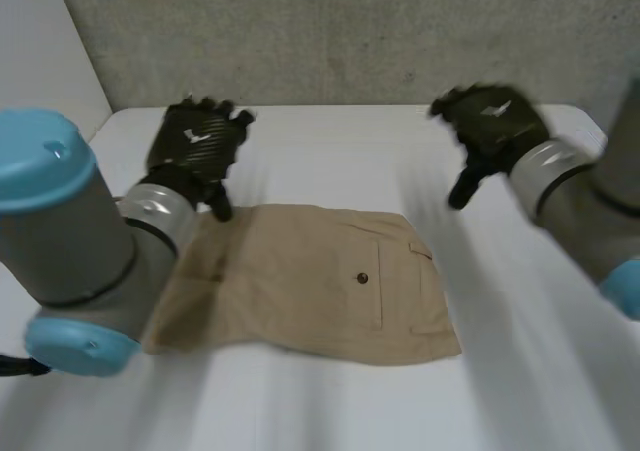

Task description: Fold the shorts.

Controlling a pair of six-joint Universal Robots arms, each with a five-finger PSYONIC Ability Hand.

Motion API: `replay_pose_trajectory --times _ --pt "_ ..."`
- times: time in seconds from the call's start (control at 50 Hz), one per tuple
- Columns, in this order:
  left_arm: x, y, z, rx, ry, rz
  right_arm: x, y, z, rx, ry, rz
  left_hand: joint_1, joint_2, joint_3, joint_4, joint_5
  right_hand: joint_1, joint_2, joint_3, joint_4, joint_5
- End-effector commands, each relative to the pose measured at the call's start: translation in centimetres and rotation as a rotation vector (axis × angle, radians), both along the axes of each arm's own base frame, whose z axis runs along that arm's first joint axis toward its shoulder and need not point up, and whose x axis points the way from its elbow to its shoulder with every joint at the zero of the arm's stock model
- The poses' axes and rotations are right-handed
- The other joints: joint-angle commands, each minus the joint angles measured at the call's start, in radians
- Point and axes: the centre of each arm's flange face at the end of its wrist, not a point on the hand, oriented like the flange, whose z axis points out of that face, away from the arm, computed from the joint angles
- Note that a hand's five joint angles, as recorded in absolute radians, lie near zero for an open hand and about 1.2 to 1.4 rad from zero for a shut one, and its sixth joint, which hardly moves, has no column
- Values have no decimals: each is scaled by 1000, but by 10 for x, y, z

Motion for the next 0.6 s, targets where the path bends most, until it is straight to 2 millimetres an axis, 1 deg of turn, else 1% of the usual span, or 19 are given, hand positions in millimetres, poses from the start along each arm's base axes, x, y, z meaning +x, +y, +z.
replay_pose_trajectory --times 0.02,0.06,0.12,0.14,0.2,0.22,0.28,0.32,0.34,0.36,0.38,0.4,0.44,0.46,0.5,0.52,0.54,0.58,0.6 --pt "21 -42 -42 219 -9 -45 33 -12 -54 146 -17 145 29 20 10 18 -1 37 17 33 8 -3" --pt "22 -49 -56 295 -23 -73 40 -20 -68 165 -18 147 35 26 15 24 5 58 38 54 29 17" --pt "21 -57 -68 359 -34 -86 45 -30 -80 180 -22 141 41 32 21 30 11 90 70 86 61 49" --pt "21 -63 -76 396 -43 -81 47 -35 -90 192 -20 140 58 49 39 47 28 105 85 101 76 64" --pt "23 -70 -86 441 -56 -72 50 -41 -104 212 -15 136 94 84 74 82 63 175 155 171 146 134" --pt "24 -74 -90 462 -60 -69 51 -44 -111 221 -12 137 134 125 115 123 104 201 181 198 172 161" --pt "22 -77 -97 482 -70 -72 52 -46 -122 237 -3 137 272 263 253 261 242 283 263 280 254 243" --pt "21 -81 -102 482 -74 -72 53 -47 -126 243 -2 141 483 474 464 472 453 568 547 564 539 527" --pt "21 -82 -102 480 -74 -70 54 -47 -127 242 -3 142 641 632 622 630 611 699 679 696 670 659" --pt "21 -84 -102 478 -72 -70 55 -49 -125 235 -8 145 820 811 800 809 790 948 928 944 919 907" --pt "20 -87 -100 461 -69 -65 55 -50 -124 228 -9 143 1077 1068 1058 1066 1047 1064 1044 1060 1035 1023" --pt "20 -89 -97 445 -64 -62 56 -52 -122 221 -11 141 1170 1161 1151 1159 1140 1192 1172 1188 1163 1151" --pt "17 -98 -88 389 -46 -57 58 -58 -116 182 -15 137 1206 1197 1186 1195 1176 1193 1173 1189 1164 1152" --pt "12 -106 -77 308 -32 -51 58 -60 -112 167 -20 135 1206 1197 1186 1195 1176 1193 1173 1189 1164 1152" --pt "9 -115 -65 221 -11 -33 60 -67 -101 116 -27 129 1206 1197 1186 1195 1176 1193 1173 1189 1164 1152" --pt "8 -121 -59 171 2 -19 63 -77 -84 23 -39 110 1206 1197 1186 1195 1176 1193 1173 1189 1164 1152" --pt "4 -130 -42 62 34 10 64 -82 -73 -39 -49 95 1206 1197 1186 1195 1176 1193 1173 1189 1164 1152" --pt "0 -138 -16 -77 81 38 65 -93 -46 -186 -67 46 1206 1197 1186 1195 1176 1193 1173 1189 1164 1152" --pt "-2 -140 0 -153 111 56 64 -100 -11 -351 -94 -9 1206 1197 1186 1195 1176 1193 1173 1189 1164 1152"
